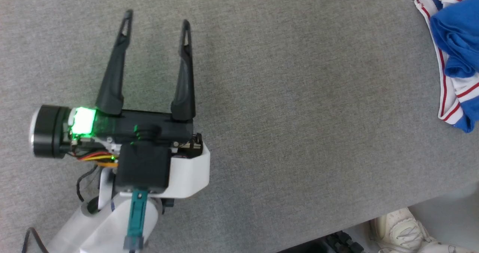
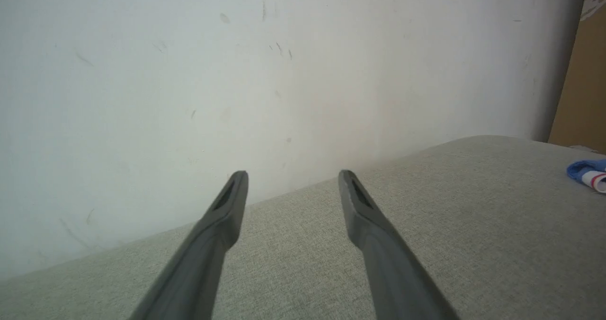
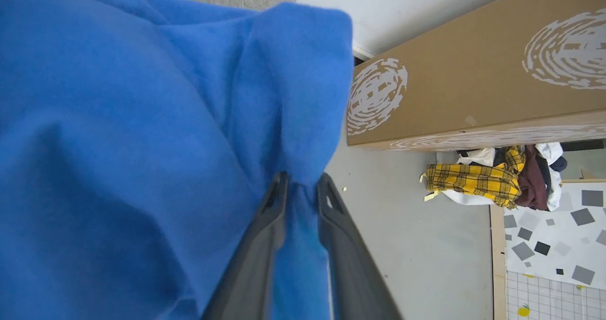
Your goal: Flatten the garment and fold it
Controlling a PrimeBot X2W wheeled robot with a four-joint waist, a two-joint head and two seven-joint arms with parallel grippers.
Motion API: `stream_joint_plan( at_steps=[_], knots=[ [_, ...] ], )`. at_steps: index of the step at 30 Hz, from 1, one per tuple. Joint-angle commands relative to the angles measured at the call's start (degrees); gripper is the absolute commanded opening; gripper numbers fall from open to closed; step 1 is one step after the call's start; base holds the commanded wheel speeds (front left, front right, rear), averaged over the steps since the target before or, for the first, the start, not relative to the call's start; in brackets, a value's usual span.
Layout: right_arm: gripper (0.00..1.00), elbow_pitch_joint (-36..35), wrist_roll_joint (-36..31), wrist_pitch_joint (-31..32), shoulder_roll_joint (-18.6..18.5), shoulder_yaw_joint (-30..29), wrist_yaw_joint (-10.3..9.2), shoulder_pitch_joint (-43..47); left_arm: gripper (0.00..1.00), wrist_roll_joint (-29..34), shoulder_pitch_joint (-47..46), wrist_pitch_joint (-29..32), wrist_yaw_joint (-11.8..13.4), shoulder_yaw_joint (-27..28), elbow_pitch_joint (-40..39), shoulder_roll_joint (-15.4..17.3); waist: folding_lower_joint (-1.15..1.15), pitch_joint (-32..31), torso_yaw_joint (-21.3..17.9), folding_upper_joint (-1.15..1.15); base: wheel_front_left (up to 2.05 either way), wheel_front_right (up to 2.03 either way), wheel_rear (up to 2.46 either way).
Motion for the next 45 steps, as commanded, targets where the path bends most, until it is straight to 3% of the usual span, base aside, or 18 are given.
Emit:
stream_joint_plan(
  at_steps=[1, 2, 3, 9, 11, 16, 21, 28, 37, 42, 45],
  knots=[
    [0.94, 0.7, 0.3, -0.5, 0.2, 0.4, -0.13, -1.4, 1.0, 0.5, -0.9, -0.9, 0.3, 0.0, -0.5, 0.3, -0.01, -0.1, 0.1, 0.0, 0.0, 0.0, 0.0],
    [1.0, 1.4, 0.4, -0.9, 0.3, 0.7, -0.13, -1.7, 1.0, 0.4, -1.3, -2.3, -0.3, -0.5, -1.1, 0.5, -0.01, -0.2, 0.2, 0.0, 0.0, 0.0, 0.0],
    [1.0, 2.0, 0.4, -1.3, 0.4, 1.0, -0.13, -2.1, 1.0, 0.3, -1.5, -3.6, -0.6, -0.6, -1.4, 0.7, -0.01, -0.3, 0.2, 0.0, 0.0, 0.0, 0.0],
    [1.0, 4.2, 1.4, -3.9, 1.1, 1.8, -0.13, -3.5, 1.0, -4.5, 1.6, -4.9, 3.9, 3.2, -0.4, -2.0, -0.01, -2.8, 0.6, 0.0, 0.0, 0.0, 0.0],
    [1.0, 4.4, 2.0, -4.8, 1.2, 1.8, -0.13, -3.2, 1.0, -6.5, 2.7, -5.4, 4.2, 3.6, -0.5, -2.6, -0.01, -4.3, 0.9, 0.0, 0.0, 0.0, 0.0],
    [1.0, 2.4, 4.2, -8.6, 1.9, 0.4, -0.13, 0.3, 1.0, -11.0, 5.5, -6.6, 2.3, 3.3, 1.3, -2.6, -0.01, -9.0, 2.6, 0.0, 0.0, 0.0, 0.0],
    [1.0, -4.0, 7.3, -12.1, 4.7, -2.6, -0.13, 8.0, 1.0, -12.9, 8.1, -7.7, 1.4, 3.4, 5.0, -1.6, -0.01, -13.9, 4.9, 0.0, 0.0, 0.0, 0.0],
    [1.0, -16.8, 8.5, -16.1, 13.7, -11.6, -0.13, 19.8, 1.0, -16.2, 12.1, -10.2, 1.6, 4.1, 7.9, -2.6, -0.01, -20.2, 8.3, 0.0, 0.0, 0.0, 0.0],
    [1.0, -34.5, -0.1, -18.3, 27.5, -20.1, -0.13, 28.2, 1.0, -19.5, 13.6, -11.4, 0.9, 5.5, 10.9, -3.6, -0.01, -24.8, 12.2, 0.0, 0.0, 0.0, 0.0],
    [1.0, -38.5, -3.7, -19.6, 32.1, -22.5, -0.13, 31.1, 1.0, -22.2, 14.5, -12.0, -0.5, 6.6, 11.9, -4.7, -0.01, -26.0, 13.5, 0.0, 0.0, 0.0, 0.0],
    [1.0, -38.6, -5.5, -20.6, 34.5, -24.1, -0.13, 33.3, 1.0, -23.7, 15.3, -12.3, -2.6, 7.3, 13.2, -5.3, -0.01, -26.8, 14.5, 0.0, 0.0, 0.0, 0.0]
  ],
)
